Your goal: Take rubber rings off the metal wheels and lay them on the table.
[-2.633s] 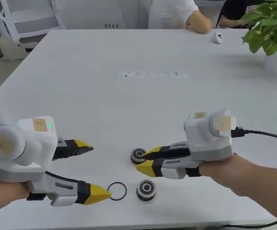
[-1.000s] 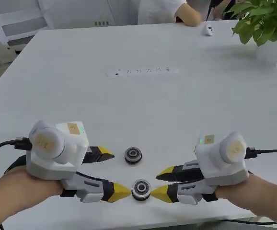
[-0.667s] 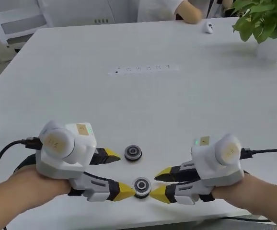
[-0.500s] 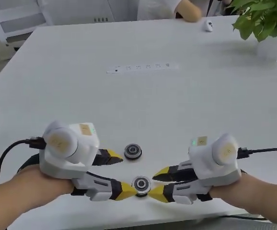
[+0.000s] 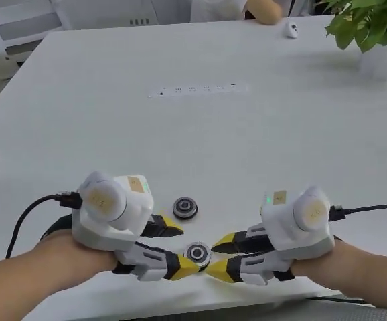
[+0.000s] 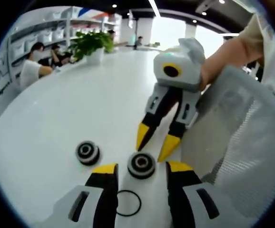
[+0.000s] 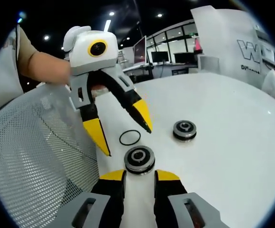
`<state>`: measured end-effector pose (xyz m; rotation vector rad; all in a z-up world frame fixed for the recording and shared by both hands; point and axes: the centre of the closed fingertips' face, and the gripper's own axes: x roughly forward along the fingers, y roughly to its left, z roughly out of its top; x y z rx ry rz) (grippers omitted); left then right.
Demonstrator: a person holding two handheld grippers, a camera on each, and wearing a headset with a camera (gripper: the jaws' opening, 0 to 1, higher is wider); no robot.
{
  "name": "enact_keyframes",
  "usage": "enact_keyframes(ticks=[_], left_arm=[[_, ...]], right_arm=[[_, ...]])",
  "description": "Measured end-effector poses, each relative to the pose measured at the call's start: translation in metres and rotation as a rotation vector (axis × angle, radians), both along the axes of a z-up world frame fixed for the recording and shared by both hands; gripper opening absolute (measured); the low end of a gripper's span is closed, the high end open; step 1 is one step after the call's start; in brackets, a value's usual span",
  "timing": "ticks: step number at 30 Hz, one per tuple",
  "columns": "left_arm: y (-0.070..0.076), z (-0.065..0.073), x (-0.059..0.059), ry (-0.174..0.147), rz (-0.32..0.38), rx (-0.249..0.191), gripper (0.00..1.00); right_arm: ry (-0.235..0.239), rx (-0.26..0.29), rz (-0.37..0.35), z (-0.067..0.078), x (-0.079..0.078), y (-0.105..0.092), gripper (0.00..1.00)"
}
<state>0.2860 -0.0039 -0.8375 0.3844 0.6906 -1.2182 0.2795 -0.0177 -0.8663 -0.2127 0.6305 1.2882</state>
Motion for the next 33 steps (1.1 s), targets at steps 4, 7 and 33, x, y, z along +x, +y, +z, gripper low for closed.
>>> enact_keyframes(ticks=[4,7,33], left_arm=[[-0.004,-0.003,-0.003,0.011,-0.011,0.003,0.37],[-0.005,-0.005,-0.003,0.013,-0.017,0.008,0.35],[-0.010,-0.014,0.002,-0.071,-0.048,0.040,0.14]], right_arm=[[0.003,0.004,0.000,0.000,0.000,0.000,0.21],[0.005,0.005,-0.001,-0.001,0.001,-0.001,0.21],[0.011,0.019,-0.008,0.000,0.001,0.002,0.21]])
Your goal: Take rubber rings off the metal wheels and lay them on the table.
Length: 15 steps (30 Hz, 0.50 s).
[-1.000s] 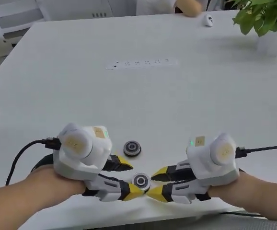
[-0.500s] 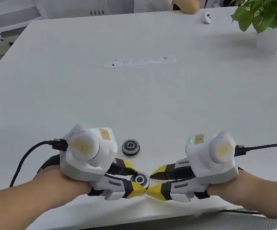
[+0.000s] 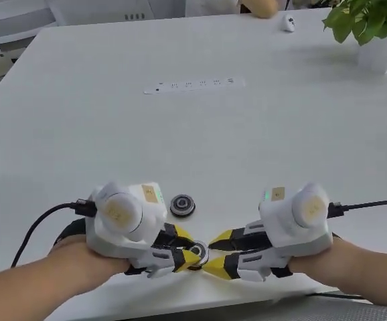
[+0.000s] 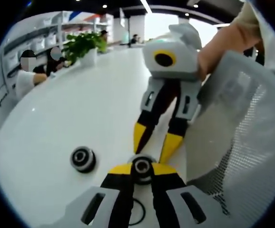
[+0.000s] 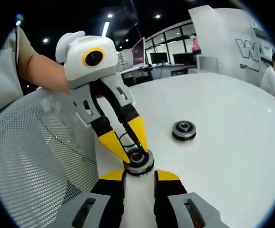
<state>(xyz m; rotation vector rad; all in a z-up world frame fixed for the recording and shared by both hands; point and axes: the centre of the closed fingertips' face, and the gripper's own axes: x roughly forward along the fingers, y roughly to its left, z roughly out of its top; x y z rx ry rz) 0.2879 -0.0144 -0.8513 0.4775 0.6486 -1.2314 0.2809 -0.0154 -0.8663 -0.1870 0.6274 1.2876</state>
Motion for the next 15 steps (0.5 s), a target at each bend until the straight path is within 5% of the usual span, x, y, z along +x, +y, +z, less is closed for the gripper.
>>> enact_keyframes(ticks=[2,15], left_arm=[[-0.0004,0.0004,-0.0014,-0.024,-0.012,0.003,0.14],[-0.0019,0.0010,-0.0002,-0.027,0.013,-0.017,0.14]], right_arm=[[0.000,0.001,0.003,0.0000,-0.0004,0.0008,0.21],[-0.037,0.001,0.021,0.0002,0.0012,0.0071,0.23]])
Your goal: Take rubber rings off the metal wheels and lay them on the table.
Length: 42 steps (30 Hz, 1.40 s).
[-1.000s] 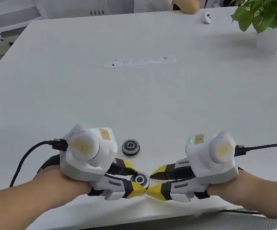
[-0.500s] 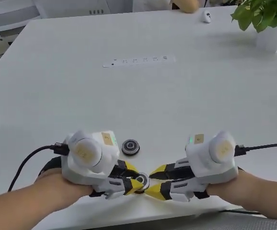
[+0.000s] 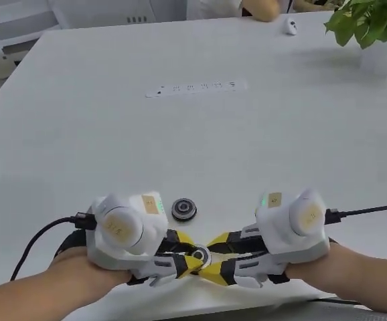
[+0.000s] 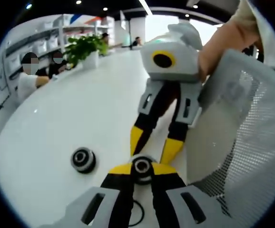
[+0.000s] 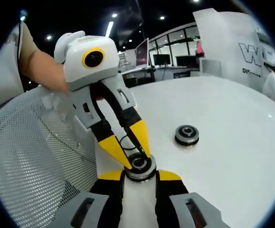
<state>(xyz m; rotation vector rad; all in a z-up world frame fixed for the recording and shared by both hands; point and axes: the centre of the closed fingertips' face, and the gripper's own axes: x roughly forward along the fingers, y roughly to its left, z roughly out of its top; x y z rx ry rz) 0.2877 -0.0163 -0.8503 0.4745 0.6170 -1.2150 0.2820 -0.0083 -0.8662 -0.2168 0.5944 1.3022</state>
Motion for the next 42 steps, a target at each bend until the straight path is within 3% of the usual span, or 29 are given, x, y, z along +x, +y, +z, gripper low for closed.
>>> enact_keyframes(ticks=[13,24,27,40,42], left_arm=[[0.001,0.000,0.000,-0.005,0.005,-0.002,0.14],[0.001,-0.001,0.000,-0.011,0.009,-0.003,0.14],[0.001,-0.001,0.000,-0.015,0.008,0.000,0.14],[0.001,-0.001,0.000,-0.031,0.007,0.009,0.14],[0.001,-0.002,0.000,-0.034,0.006,0.011,0.14]], right_arm=[[-0.058,-0.036,0.019,0.001,-0.004,-0.005,0.17],[-0.074,-0.051,0.021,-0.002,-0.002,-0.008,0.13],[-0.102,-0.080,0.037,-0.004,-0.001,-0.011,0.08],[-0.098,-0.105,0.011,-0.005,0.005,-0.013,0.00],[-0.132,-0.122,0.027,-0.005,0.004,-0.012,0.00]])
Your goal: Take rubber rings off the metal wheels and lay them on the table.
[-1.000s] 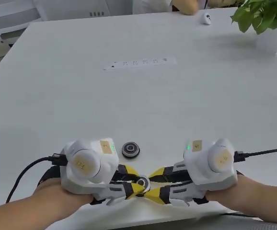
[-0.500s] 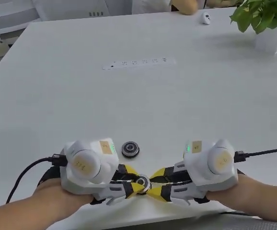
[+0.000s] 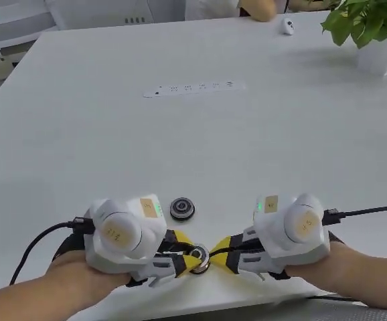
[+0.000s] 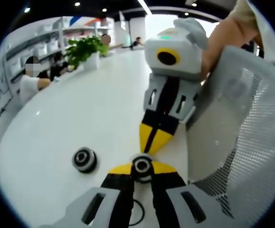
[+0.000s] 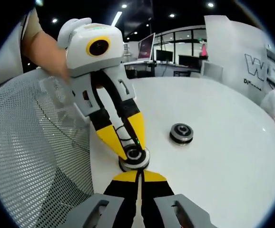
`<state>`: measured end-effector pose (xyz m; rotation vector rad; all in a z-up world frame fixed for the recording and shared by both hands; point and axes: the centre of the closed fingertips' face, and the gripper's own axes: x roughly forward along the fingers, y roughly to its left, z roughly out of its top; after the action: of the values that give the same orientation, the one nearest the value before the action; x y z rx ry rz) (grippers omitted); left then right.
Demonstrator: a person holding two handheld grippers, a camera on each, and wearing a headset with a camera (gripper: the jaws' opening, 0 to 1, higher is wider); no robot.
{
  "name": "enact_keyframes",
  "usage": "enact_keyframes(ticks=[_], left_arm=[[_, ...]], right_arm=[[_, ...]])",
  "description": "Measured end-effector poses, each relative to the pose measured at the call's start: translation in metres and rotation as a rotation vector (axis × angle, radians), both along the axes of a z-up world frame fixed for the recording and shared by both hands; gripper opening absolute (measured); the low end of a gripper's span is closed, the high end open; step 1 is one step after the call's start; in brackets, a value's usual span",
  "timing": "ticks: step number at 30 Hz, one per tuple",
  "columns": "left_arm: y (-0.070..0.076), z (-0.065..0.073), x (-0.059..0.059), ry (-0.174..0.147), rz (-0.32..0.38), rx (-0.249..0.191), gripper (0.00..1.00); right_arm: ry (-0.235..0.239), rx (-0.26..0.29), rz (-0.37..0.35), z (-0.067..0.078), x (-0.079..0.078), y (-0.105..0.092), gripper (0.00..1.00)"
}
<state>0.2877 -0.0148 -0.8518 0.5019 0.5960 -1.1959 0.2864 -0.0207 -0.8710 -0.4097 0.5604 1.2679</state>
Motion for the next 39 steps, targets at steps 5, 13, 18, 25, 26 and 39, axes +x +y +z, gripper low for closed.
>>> enact_keyframes(ticks=[5,13,18,25,26,39], left_arm=[[0.000,0.000,0.000,-0.009,-0.005,0.003,0.13],[0.000,0.000,0.001,-0.013,-0.003,0.008,0.13],[0.000,0.000,0.001,-0.011,-0.001,0.007,0.13],[0.000,0.000,0.001,-0.012,0.001,0.008,0.13],[0.000,0.000,0.001,-0.013,0.002,0.010,0.13],[0.000,0.000,0.001,-0.021,0.006,0.026,0.12]], right_arm=[[0.021,0.001,-0.024,0.001,0.001,0.000,0.00],[0.126,0.066,-0.111,0.003,0.004,-0.005,0.00],[0.152,0.097,-0.144,0.007,0.004,-0.004,0.00],[0.209,0.162,-0.200,0.014,0.008,-0.005,0.00],[0.218,0.176,-0.202,0.017,0.008,-0.004,0.00],[0.290,0.231,-0.221,0.021,0.005,-0.001,0.00]])
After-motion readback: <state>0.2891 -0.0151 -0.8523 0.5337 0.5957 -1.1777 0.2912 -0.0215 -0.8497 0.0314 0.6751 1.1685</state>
